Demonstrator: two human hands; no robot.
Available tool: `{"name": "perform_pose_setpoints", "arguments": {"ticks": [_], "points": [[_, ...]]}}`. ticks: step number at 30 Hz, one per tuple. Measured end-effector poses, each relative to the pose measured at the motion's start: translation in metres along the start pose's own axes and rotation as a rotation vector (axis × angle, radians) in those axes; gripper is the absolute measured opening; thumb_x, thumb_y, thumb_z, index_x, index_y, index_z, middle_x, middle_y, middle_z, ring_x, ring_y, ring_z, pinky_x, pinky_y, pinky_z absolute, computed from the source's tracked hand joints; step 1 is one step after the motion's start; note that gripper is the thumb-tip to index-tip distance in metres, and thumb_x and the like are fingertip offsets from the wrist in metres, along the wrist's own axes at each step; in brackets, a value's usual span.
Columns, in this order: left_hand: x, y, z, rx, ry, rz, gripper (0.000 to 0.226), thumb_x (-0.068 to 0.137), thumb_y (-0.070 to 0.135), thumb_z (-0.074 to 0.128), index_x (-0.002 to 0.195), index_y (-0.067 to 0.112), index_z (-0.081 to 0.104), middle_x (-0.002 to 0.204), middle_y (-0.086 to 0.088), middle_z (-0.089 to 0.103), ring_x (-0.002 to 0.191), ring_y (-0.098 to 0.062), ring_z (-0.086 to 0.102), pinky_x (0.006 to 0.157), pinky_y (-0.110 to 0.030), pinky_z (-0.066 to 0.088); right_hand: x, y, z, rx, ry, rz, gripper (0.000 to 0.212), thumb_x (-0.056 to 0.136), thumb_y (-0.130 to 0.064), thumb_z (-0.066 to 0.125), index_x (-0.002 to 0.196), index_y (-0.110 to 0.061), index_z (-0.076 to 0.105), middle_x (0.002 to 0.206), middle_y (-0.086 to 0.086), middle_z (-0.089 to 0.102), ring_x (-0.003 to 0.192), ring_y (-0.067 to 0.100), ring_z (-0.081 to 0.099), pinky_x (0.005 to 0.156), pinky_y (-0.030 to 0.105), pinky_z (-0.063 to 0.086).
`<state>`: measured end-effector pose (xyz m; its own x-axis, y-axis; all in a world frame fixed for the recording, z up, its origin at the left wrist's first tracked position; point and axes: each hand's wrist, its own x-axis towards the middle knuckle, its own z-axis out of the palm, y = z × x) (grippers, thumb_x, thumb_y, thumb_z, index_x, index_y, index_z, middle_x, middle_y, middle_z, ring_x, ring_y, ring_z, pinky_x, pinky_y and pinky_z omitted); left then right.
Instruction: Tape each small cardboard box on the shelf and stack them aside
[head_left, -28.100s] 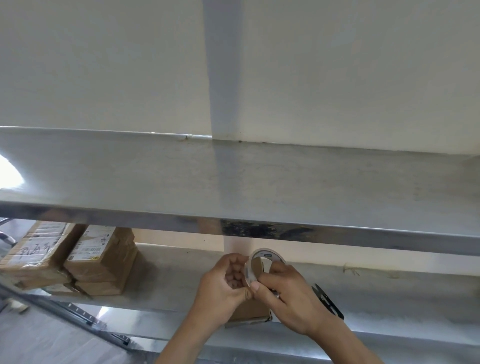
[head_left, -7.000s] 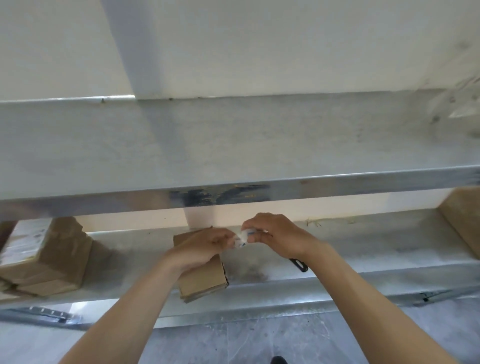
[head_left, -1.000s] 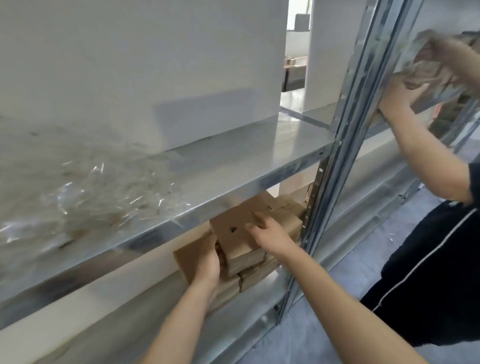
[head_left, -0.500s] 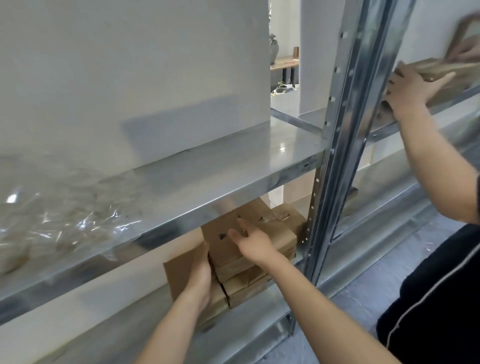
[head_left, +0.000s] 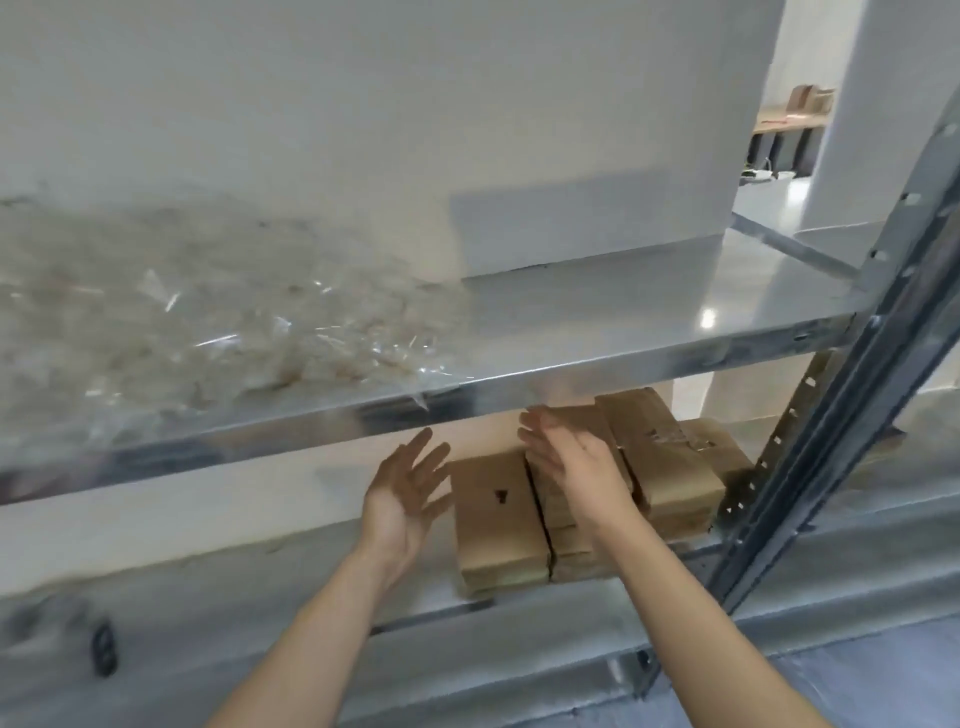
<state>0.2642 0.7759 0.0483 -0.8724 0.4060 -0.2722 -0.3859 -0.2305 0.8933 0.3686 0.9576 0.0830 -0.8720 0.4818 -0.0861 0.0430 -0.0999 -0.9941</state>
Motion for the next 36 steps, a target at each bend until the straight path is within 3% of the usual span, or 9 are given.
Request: {"name": "perform_pose_setpoints", "arguments": {"ticks": [1,3,6,9,12,16,22,27,36], "points": [[-0.006,0.007,-0.015,0.053,-0.004,0.011,0.041,0.106,0.037,0.034,0.136,0.026,0.059,0.136,-0.006,0.064,0.129,-0.023,0.055,0.105,-0.045,0.040,0.000,0.000,0.018,0.015,-0.056,-0.010,0.023,0.102,-0.038,0.051,0.114,-0.030,0.070,0.123,-0.005,0.071,0.117,0.011,0.065,0.110,0.040,0.045],[-0.021,0.022,-0.049,0.151,0.007,0.047,0.041,0.107,0.035,0.031,0.136,0.028,0.059,0.137,-0.004,0.063,0.131,-0.019,0.054,0.108,-0.044,0.040,-0.004,0.001,0.060,0.018,-0.150,-0.009,0.027,0.107,-0.028,0.043,0.116,-0.031,0.067,0.123,-0.007,0.070,0.114,0.009,0.066,0.105,0.034,0.048],[-0.052,0.047,-0.116,0.180,0.083,0.106,0.042,0.107,0.037,0.029,0.137,0.030,0.057,0.138,-0.001,0.063,0.133,-0.018,0.053,0.115,-0.046,0.034,-0.016,0.011,0.132,0.014,-0.293,0.025,0.025,0.105,-0.029,0.045,0.117,-0.028,0.067,0.124,-0.003,0.070,0.110,0.011,0.069,0.097,0.030,0.052],[-0.095,0.070,-0.198,0.190,0.214,0.186,0.041,0.105,0.045,0.034,0.140,0.034,0.054,0.140,0.004,0.060,0.133,-0.014,0.052,0.111,-0.044,0.039,-0.037,0.024,0.217,-0.018,-0.426,0.075,0.025,0.104,-0.032,0.046,0.117,-0.026,0.067,0.125,0.001,0.070,0.109,0.012,0.069,0.091,0.028,0.052],[-0.145,0.089,-0.284,0.230,0.342,0.271,0.043,0.102,0.053,0.036,0.143,0.041,0.044,0.148,0.007,0.048,0.135,-0.012,0.046,0.102,-0.037,0.041,-0.074,0.035,0.311,-0.033,-0.540,0.094,0.027,0.104,-0.035,0.046,0.118,-0.027,0.068,0.123,0.001,0.071,0.111,0.013,0.069,0.096,0.033,0.052],[-0.211,0.115,-0.396,0.174,0.530,0.333,0.032,0.108,0.047,0.029,0.137,0.043,0.042,0.143,0.011,0.048,0.134,-0.011,0.042,0.107,-0.038,0.035,-0.130,0.043,0.433,-0.073,-0.706,0.086,0.029,0.104,-0.039,0.045,0.123,-0.028,0.065,0.126,0.000,0.068,0.115,0.013,0.065,0.103,0.037,0.050],[-0.297,0.142,-0.514,0.071,0.729,0.382,0.036,0.109,0.044,0.024,0.137,0.044,0.045,0.148,0.014,0.046,0.138,-0.009,0.042,0.112,-0.042,0.036,-0.203,0.049,0.583,-0.053,-0.847,0.134,0.028,0.106,-0.036,0.041,0.125,-0.025,0.058,0.129,0.002,0.064,0.120,0.016,0.060,0.107,0.040,0.046],[-0.330,0.156,-0.581,-0.003,0.813,0.400,0.040,0.108,0.048,0.030,0.143,0.038,0.047,0.148,0.007,0.048,0.138,-0.015,0.044,0.103,-0.038,0.041,-0.225,0.064,0.669,-0.085,-0.920,0.151,0.031,0.106,-0.037,0.043,0.131,-0.027,0.058,0.133,0.002,0.062,0.121,0.016,0.060,0.109,0.042,0.046],[-0.329,0.184,-0.696,0.025,0.922,0.332,0.051,0.097,0.053,0.046,0.143,0.033,0.049,0.150,0.002,0.048,0.141,-0.019,0.043,0.107,-0.041,0.040,-0.211,0.106,0.802,-0.026,-1.013,0.228,0.028,0.104,-0.038,0.046,0.128,-0.030,0.058,0.131,0.002,0.062,0.118,0.014,0.061,0.095,0.032,0.051]]}}
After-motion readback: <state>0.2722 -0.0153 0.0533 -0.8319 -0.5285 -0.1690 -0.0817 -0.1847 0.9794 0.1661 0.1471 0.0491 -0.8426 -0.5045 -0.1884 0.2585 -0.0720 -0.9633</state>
